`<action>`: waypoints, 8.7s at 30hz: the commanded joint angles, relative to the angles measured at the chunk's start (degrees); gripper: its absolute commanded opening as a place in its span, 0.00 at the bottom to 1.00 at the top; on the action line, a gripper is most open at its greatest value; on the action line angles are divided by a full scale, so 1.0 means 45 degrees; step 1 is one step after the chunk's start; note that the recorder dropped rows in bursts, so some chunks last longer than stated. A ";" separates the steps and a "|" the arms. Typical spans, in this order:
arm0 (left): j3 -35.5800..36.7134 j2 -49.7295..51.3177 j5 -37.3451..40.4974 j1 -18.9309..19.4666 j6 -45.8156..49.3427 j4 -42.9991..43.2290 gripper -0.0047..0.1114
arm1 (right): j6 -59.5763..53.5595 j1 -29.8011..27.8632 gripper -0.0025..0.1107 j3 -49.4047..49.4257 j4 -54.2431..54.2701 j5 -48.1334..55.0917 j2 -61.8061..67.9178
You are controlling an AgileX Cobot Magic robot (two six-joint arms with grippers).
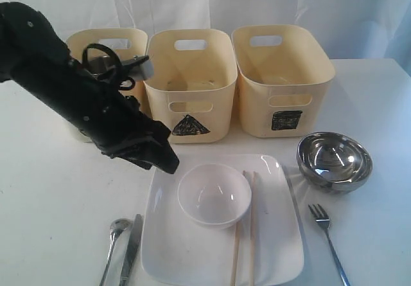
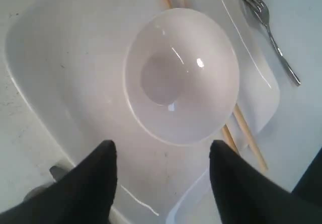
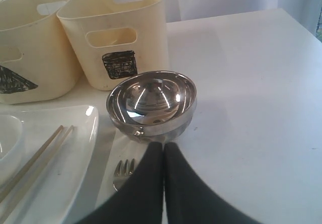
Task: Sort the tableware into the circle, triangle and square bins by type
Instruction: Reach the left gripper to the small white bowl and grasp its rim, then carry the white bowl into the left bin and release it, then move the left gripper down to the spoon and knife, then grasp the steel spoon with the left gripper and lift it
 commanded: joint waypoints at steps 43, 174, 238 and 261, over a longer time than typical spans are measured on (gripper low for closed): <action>0.0061 0.0456 -0.3405 -0.1316 0.1129 -0.1954 0.04 | 0.0006 -0.0106 0.02 0.0016 -0.0079 -0.0046 -0.0083; 0.7771 -0.7467 0.0833 0.3462 -0.0412 0.0344 0.42 | 0.0006 -0.0106 0.02 0.0016 -0.0079 -0.0046 -0.0083; 0.7326 -0.0600 -0.4815 -0.2835 -0.6968 0.5677 0.37 | 0.0006 -0.0106 0.02 0.0016 -0.0079 -0.0046 -0.0083; 0.6740 -0.0564 -0.4439 -0.2835 -0.7119 0.6302 0.04 | 0.0006 -0.0106 0.02 0.0016 -0.0079 -0.0046 -0.0083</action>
